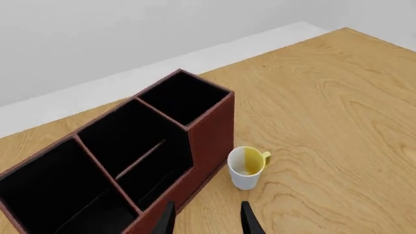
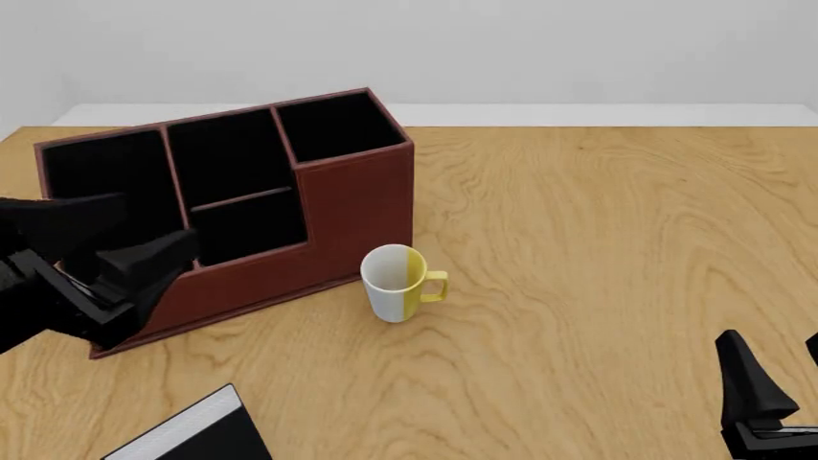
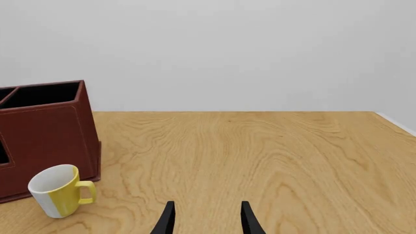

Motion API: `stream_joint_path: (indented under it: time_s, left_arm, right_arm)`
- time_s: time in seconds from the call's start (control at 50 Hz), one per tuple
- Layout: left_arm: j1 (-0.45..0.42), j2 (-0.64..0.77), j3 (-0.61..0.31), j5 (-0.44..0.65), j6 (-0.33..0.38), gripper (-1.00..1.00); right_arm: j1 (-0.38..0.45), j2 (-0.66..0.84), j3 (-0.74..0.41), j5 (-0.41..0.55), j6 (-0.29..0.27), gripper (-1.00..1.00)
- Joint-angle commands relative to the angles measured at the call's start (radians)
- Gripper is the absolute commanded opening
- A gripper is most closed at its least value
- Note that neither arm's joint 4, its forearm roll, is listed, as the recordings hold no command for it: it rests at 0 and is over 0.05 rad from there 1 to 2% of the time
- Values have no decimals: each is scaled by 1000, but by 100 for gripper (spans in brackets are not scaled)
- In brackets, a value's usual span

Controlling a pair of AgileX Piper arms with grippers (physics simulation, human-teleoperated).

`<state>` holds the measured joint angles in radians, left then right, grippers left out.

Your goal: Pick up the book and place it in the front compartment of the caddy.

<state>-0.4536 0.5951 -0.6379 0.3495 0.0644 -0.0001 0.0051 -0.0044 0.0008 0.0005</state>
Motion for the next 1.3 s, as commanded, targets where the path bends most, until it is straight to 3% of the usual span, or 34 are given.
stream_joint_path:
  time_s: [0.02,0.04,0.22,0.26,0.32,0.44,0.5,0.56,0.66,0.76,0.92,1.12,1.3]
  left_arm:
    - [-131,153,-245,315,105,100]
    - [-142,166,-278,357,145,100]
    - [-134,270,-448,578,253,100]
    - [-112,282,-475,606,320,100]
    - [-126,323,-525,675,327,100]
    - [-152,362,-511,760,327,100]
    - [-142,369,-462,779,346,100]
    - [-182,382,-395,800,300,100]
    - [-218,382,-386,808,272,100]
    - [-131,383,-301,814,358,100]
    - [-134,380,-309,858,340,100]
    - [-146,361,-214,840,290,100]
    - [-227,357,-147,808,190,100]
  right_arm:
    - [0,0,0,-1,0,100]
    - [0,1,0,-1,0,100]
    - [0,1,0,-1,0,100]
    - [0,1,0,-1,0,100]
    - [0,1,0,-1,0,100]
    - [0,1,0,-1,0,100]
    - [0,1,0,-1,0,100]
    - [0,1,0,-1,0,100]
    - [0,1,0,-1,0,100]
    - [0,1,0,-1,0,100]
    - [0,1,0,-1,0,100]
    - [0,1,0,-1,0,100]
    - [0,1,0,-1,0,100]
